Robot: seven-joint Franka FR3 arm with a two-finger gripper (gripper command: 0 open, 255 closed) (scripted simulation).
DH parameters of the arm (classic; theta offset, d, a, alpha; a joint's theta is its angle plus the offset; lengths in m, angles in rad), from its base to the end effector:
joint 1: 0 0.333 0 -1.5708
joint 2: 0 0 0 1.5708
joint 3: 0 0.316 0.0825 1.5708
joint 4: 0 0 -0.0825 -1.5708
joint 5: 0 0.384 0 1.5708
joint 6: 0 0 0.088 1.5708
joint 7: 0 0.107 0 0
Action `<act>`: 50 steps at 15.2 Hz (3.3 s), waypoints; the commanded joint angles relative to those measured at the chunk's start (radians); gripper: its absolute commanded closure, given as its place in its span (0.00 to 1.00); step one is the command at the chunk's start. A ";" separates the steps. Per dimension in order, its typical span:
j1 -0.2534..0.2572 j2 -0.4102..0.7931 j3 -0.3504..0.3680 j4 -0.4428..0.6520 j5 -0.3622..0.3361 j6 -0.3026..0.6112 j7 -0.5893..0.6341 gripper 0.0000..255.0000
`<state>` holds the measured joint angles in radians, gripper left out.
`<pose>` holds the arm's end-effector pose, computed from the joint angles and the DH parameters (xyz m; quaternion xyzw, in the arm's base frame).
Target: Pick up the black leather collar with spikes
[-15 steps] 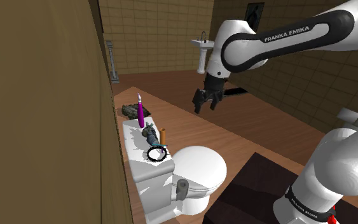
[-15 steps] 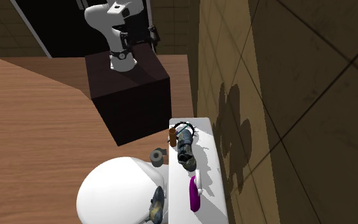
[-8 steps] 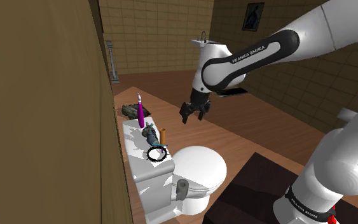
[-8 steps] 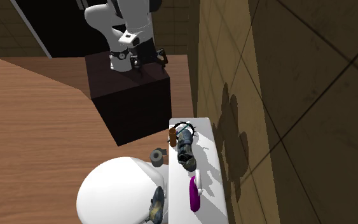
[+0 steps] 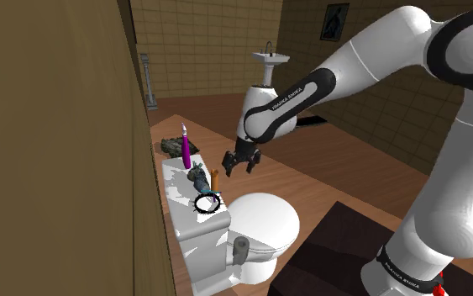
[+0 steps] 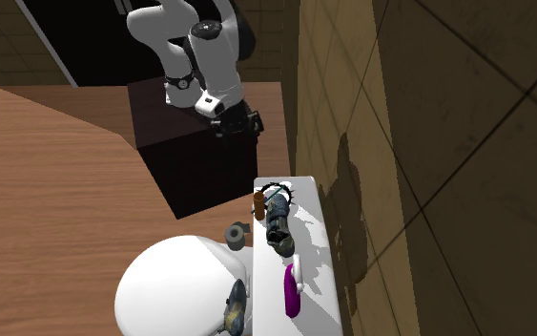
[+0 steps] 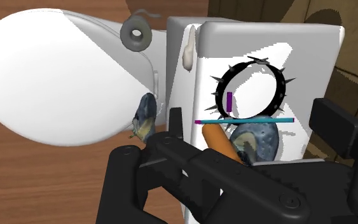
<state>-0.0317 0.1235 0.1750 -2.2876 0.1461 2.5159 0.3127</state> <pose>0.5319 0.0753 0.3092 -0.9869 0.1420 -0.0385 0.0669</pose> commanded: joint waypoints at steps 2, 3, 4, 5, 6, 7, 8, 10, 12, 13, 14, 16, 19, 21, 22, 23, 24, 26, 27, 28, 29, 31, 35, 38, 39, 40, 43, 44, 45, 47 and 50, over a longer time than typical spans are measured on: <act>0.007 0.113 -0.004 0.056 -0.011 0.053 0.025 0.00; 0.010 0.153 -0.006 0.080 -0.015 0.068 0.033 0.00; 0.013 0.193 -0.009 0.105 -0.018 0.082 0.040 0.00; 0.017 0.232 -0.012 0.131 -0.021 0.094 0.047 0.00; 0.020 0.272 -0.016 0.158 -0.024 0.106 0.054 0.00; 0.024 0.312 -0.019 0.187 -0.026 0.116 0.060 0.00; 0.028 0.351 -0.022 0.216 -0.027 0.124 0.066 0.00; 0.035 0.431 -0.029 0.280 -0.030 0.138 0.077 0.00; 0.042 0.510 -0.035 0.348 -0.031 0.147 0.087 0.00; 0.045 0.550 -0.038 0.385 -0.031 0.149 0.092 0.00; 0.046 0.562 -0.039 0.396 -0.031 0.149 0.093 0.00; 0.047 0.585 -0.039 0.404 -0.032 0.165 0.091 0.00; 0.048 0.621 -0.040 0.417 -0.032 0.188 0.088 0.00; 0.050 0.653 -0.041 0.429 -0.033 0.206 0.085 0.00; 0.050 0.653 -0.041 0.429 -0.033 0.206 0.085 0.00; 0.050 0.653 -0.041 0.429 -0.033 0.206 0.085 0.00; 0.049 0.653 -0.041 0.430 -0.033 0.206 0.084 1.00; 0.049 0.652 -0.041 0.429 -0.033 0.206 0.084 1.00; 0.049 0.652 -0.041 0.429 -0.033 0.206 0.084 1.00; 0.049 0.652 -0.041 0.429 -0.033 0.206 0.084 1.00; 0.049 0.652 -0.041 0.429 -0.033 0.206 0.085 1.00; 0.050 0.652 -0.041 0.430 -0.033 0.205 0.085 1.00; 0.049 0.628 -0.041 0.419 -0.032 0.192 0.087 1.00; 0.048 0.592 -0.040 0.406 -0.031 0.170 0.090 1.00; 0.047 0.580 -0.040 0.402 -0.031 0.162 0.091 1.00; 0.047 0.569 -0.039 0.398 -0.030 0.154 0.092 1.00; 0.046 0.534 -0.038 0.388 -0.030 0.130 0.095 1.00; 0.045 0.523 -0.038 0.385 -0.030 0.121 0.097 1.00; 0.045 0.511 -0.038 0.382 -0.029 0.113 0.098 1.00; 0.044 0.489 -0.037 0.378 -0.029 0.096 0.100 1.00; 0.044 0.477 -0.037 0.375 -0.029 0.086 0.101 1.00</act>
